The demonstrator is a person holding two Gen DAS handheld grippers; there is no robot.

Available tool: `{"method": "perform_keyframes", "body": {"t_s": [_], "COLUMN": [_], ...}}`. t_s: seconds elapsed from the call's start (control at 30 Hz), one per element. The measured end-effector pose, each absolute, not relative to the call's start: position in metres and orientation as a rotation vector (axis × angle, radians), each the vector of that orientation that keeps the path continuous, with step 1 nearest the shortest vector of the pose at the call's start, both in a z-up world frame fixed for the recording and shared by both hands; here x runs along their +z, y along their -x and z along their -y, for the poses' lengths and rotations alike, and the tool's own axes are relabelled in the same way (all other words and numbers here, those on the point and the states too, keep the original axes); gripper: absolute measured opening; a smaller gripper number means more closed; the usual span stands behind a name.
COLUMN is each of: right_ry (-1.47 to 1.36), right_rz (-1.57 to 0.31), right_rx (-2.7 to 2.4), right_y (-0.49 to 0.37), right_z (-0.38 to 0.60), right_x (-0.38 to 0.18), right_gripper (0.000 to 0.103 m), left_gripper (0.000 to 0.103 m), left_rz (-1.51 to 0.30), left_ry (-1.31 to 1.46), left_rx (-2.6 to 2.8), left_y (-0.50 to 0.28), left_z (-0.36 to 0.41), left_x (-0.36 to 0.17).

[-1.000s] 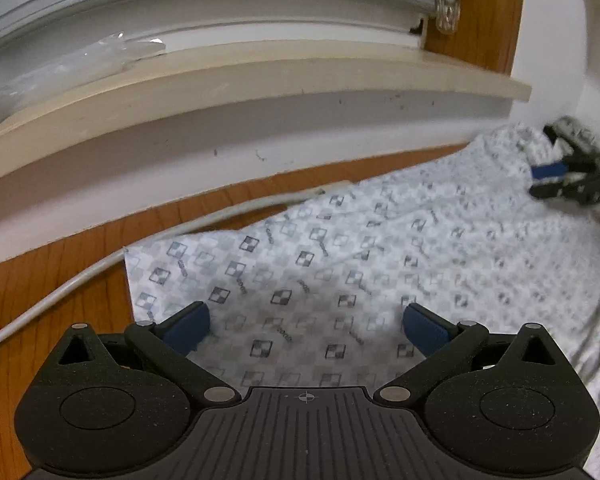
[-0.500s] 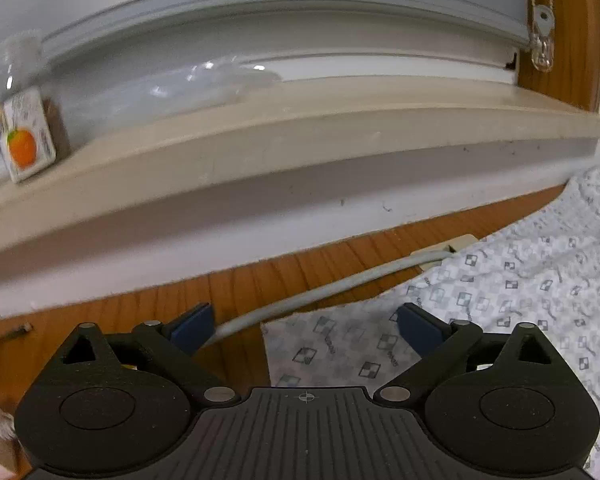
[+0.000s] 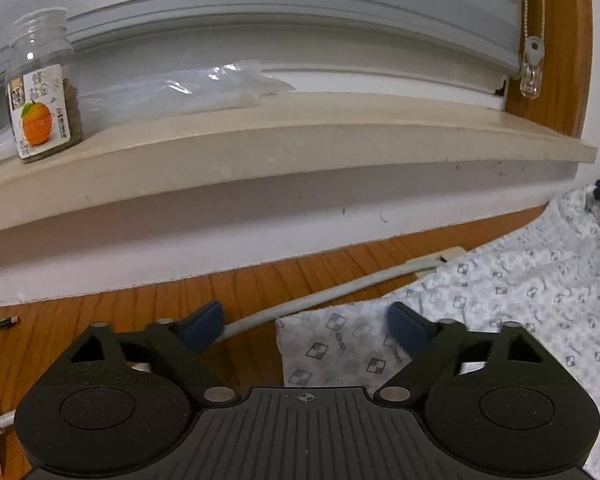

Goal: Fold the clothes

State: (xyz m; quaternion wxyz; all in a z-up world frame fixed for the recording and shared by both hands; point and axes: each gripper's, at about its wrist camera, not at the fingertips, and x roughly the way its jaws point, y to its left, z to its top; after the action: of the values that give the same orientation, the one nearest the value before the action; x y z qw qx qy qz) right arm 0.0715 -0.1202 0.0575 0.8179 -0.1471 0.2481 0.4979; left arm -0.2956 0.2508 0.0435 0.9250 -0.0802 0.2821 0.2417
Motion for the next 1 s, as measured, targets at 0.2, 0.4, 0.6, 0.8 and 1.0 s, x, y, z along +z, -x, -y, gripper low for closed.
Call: {"method": "perform_keyframes", "body": {"t_s": [0.2, 0.4, 0.6, 0.8, 1.0], "right_ry": [0.247, 0.276, 0.321, 0.322, 0.321], "right_rz": [-0.626, -0.449, -0.438, -0.457, -0.473], "right_rx": [1.099, 1.022, 1.055, 1.057, 1.057], "right_y": [-0.098, -0.083, -0.07, -0.071, -0.069], "right_z": [0.108, 0.111, 0.113, 0.11, 0.105], "right_x": [0.049, 0.055, 0.049, 0.042, 0.032], "right_gripper": [0.033, 0.007, 0.007, 0.007, 0.008], "left_gripper": [0.07, 0.07, 0.052, 0.041, 0.047], "left_rz": [-0.572, -0.57, -0.558, -0.532, -0.571], "left_ry": [0.132, 0.145, 0.128, 0.17, 0.17], "left_rx": [0.497, 0.497, 0.484, 0.477, 0.459], "left_y": [0.295, 0.295, 0.296, 0.304, 0.305], "left_z": [-0.248, -0.249, -0.248, -0.249, -0.243], "left_x": [0.044, 0.042, 0.043, 0.055, 0.059]}}
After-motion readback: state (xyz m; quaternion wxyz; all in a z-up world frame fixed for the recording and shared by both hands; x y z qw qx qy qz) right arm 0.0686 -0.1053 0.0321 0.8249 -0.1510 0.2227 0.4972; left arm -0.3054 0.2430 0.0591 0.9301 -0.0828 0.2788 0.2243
